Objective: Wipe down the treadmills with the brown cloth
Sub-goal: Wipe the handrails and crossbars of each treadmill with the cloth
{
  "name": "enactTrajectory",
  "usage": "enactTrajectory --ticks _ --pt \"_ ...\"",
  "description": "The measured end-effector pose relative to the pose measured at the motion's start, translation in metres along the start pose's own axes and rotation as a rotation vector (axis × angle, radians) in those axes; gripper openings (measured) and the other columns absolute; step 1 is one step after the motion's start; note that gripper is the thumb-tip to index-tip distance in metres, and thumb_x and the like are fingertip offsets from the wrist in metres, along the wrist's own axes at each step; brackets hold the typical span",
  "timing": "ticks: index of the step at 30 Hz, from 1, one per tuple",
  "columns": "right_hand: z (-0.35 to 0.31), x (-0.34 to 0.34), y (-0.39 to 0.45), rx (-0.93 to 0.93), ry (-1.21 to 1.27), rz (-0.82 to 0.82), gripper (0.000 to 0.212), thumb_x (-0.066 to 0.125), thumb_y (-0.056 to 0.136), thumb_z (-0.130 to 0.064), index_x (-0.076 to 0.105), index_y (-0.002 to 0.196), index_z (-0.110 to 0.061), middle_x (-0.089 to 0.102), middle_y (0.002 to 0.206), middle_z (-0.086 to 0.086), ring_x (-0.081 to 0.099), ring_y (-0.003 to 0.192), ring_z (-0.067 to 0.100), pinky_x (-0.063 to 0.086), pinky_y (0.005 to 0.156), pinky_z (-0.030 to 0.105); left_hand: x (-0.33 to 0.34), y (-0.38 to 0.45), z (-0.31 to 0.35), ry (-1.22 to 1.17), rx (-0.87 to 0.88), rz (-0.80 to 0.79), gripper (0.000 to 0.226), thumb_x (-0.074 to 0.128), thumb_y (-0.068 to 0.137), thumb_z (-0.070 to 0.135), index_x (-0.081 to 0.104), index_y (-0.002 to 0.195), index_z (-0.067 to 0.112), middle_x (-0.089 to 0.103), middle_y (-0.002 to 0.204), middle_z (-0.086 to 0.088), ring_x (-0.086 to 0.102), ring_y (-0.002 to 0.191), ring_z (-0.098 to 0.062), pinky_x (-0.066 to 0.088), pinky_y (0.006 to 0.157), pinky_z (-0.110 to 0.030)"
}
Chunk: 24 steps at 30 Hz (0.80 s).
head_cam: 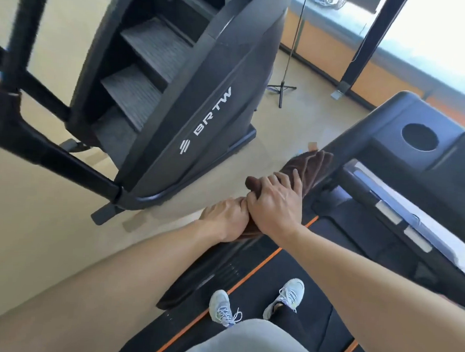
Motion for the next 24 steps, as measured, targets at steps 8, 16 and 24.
enactTrajectory --ticks 8,16,24 --pt "-0.123 0.039 -0.052 -0.247 -0.16 -0.383 0.045 0.026 0.101 -0.039 0.066 0.095 -0.019 0.073 0.096 0.007 0.065 0.088 0.028 0.039 0.091 0.044 0.021 -0.078 -0.119 -0.024 -0.211 -0.021 0.042 0.019 0.109 0.035 0.056 0.121 0.02 0.064 0.122 -0.007 0.06 0.102 -0.028 0.047 0.088 -0.04" --pt "-0.194 0.06 -0.114 -0.485 -0.145 -0.445 0.037 0.033 0.104 -0.046 0.054 0.094 -0.018 0.064 0.084 0.003 0.057 0.07 0.025 0.043 0.079 0.04 0.082 -0.158 -0.215 -0.394 -0.226 0.203 0.048 0.017 0.11 0.047 0.055 0.137 0.038 0.057 0.132 0.018 0.055 0.123 -0.006 0.039 0.104 -0.024" --pt "-0.159 0.056 -0.139 -0.878 0.097 -0.302 0.038 0.058 0.095 -0.051 0.063 0.125 -0.028 0.069 0.124 -0.008 0.059 0.122 0.018 0.033 0.117 0.044 0.052 -0.112 -0.21 -0.812 -0.42 0.286 0.071 0.025 0.102 0.067 0.07 0.114 0.015 0.074 0.108 -0.005 0.068 0.106 -0.025 0.054 0.093 -0.037"
Point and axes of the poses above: each hand's wrist, its own y-axis towards the middle knuckle, its own x-axis out of the palm, z = x × y, the point moved 6 cm from there along y, towards the middle knuckle
